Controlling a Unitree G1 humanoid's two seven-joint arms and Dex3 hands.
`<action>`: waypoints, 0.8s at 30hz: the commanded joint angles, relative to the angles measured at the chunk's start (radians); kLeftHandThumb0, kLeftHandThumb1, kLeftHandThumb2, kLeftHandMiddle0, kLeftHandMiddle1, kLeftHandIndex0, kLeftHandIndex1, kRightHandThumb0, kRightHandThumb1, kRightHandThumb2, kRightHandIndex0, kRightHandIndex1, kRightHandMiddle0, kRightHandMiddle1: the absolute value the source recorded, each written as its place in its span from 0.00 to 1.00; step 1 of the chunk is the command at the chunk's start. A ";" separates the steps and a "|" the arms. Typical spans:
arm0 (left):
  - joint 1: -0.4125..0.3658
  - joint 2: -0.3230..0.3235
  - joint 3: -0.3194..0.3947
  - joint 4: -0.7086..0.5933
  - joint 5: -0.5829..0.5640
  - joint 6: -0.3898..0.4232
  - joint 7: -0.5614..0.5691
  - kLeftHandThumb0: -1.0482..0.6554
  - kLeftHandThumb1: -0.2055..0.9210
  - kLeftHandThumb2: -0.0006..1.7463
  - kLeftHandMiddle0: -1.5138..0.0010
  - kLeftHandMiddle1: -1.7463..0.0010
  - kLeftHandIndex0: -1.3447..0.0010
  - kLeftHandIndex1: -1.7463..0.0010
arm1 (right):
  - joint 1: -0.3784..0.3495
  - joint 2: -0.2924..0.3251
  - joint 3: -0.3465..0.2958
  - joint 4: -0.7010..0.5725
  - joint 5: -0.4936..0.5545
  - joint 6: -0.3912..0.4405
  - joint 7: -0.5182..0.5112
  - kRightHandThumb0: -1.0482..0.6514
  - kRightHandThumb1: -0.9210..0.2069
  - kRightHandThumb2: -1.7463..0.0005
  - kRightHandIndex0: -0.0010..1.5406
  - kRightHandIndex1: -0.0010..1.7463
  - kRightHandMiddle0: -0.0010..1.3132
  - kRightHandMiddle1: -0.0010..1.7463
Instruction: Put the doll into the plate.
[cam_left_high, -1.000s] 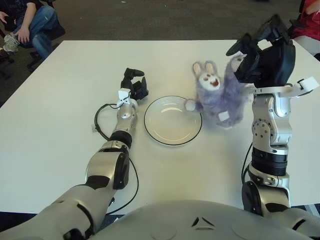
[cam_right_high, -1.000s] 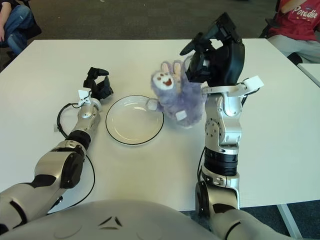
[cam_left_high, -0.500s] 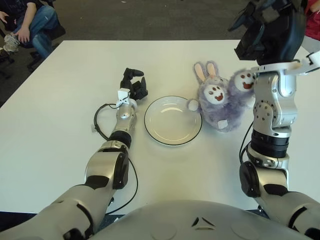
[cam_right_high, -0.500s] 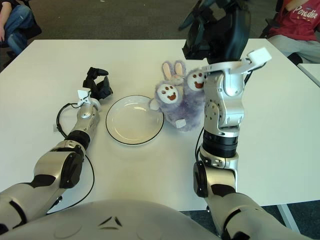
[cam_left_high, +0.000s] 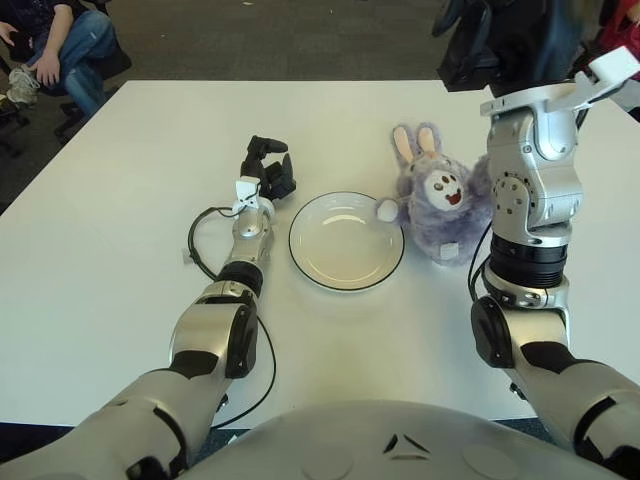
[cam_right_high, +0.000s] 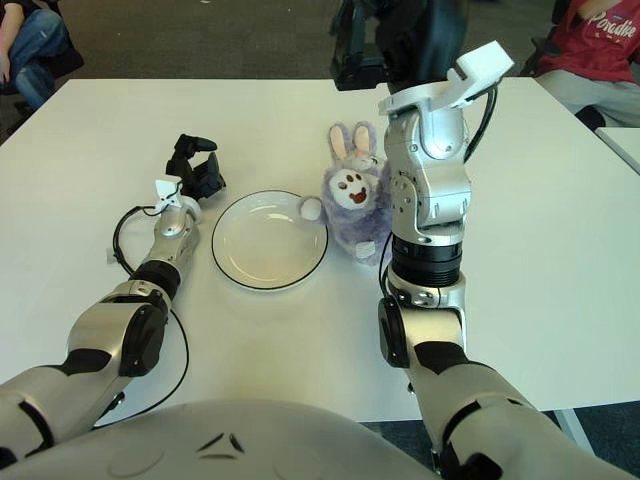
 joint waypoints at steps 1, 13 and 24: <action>0.107 -0.006 0.004 0.063 -0.010 0.019 -0.012 0.38 0.70 0.56 0.34 0.00 0.70 0.00 | -0.033 -0.005 0.004 0.010 -0.025 0.010 -0.007 0.62 0.80 0.08 0.52 1.00 0.52 0.94; 0.113 -0.018 -0.004 0.063 0.004 0.009 0.014 0.38 0.70 0.56 0.34 0.00 0.70 0.00 | 0.051 0.017 -0.004 -0.048 -0.003 0.040 0.015 0.62 0.75 0.11 0.51 1.00 0.49 0.93; 0.120 -0.018 -0.021 0.055 0.016 0.016 0.018 0.38 0.72 0.55 0.34 0.00 0.71 0.00 | 0.276 -0.007 -0.050 -0.124 0.047 -0.060 0.121 0.62 0.78 0.08 0.53 0.96 0.47 1.00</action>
